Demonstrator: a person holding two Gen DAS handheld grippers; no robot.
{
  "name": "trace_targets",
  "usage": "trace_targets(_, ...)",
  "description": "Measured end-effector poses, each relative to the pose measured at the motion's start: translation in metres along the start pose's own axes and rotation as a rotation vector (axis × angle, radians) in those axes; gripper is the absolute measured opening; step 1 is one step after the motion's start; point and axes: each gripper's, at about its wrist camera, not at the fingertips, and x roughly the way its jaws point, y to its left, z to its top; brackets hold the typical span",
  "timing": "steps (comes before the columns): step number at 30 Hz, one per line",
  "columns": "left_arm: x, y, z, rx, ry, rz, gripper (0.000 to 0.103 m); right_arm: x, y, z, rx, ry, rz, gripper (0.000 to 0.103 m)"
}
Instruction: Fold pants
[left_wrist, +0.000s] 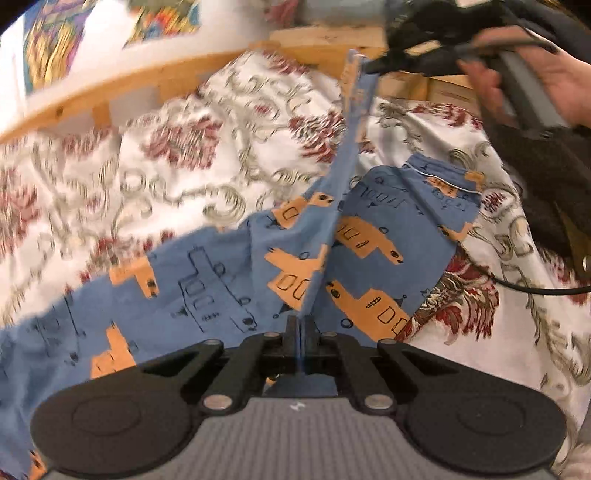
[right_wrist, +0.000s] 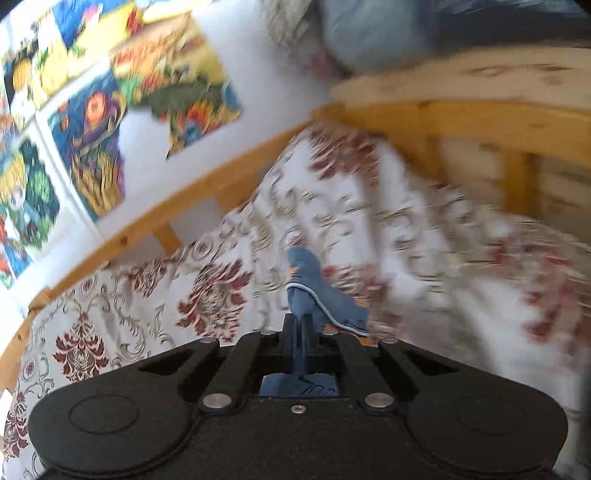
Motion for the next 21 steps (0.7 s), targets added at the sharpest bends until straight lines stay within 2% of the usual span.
trace_targets(3,-0.002,-0.011,-0.003,0.073,-0.004,0.011,0.000,-0.028,-0.036,-0.028,0.035,-0.008,-0.061,0.001)
trace_targets(7,0.006,-0.022,-0.011,0.148,0.026,0.026,0.000,-0.026,-0.075,-0.073,0.081,0.032,-0.145,0.001)
trace_targets(10,0.011,-0.028,-0.015,0.179,0.047,0.039,0.000,-0.022,-0.090,-0.097,0.102,0.052,-0.190,0.004)
trace_targets(13,0.011,-0.031,-0.017,0.203,0.051,0.052,0.000,-0.024,-0.093,-0.109,0.121,0.041,-0.182,0.018)
trace_targets(15,0.011,-0.032,-0.018,0.211,0.058,0.057,0.000,-0.025,-0.090,-0.110,0.088,0.020,-0.171,0.043)
trace_targets(17,0.011,-0.032,-0.019,0.225,0.064,0.061,0.000,-0.024,-0.092,-0.111,0.103,-0.003,-0.158,0.051)
trace_targets(19,0.011,-0.034,-0.020,0.244,0.064,0.070,0.000,-0.019,-0.095,-0.109,0.135,-0.017,-0.156,0.052)
trace_targets(20,0.010,-0.035,-0.020,0.249,0.063,0.073,0.000,-0.017,-0.096,-0.108,0.140,-0.024,-0.164,0.048)
trace_targets(21,0.011,-0.036,-0.020,0.249,0.063,0.076,0.000,-0.017,-0.098,-0.107,0.138,-0.024,-0.182,0.033)
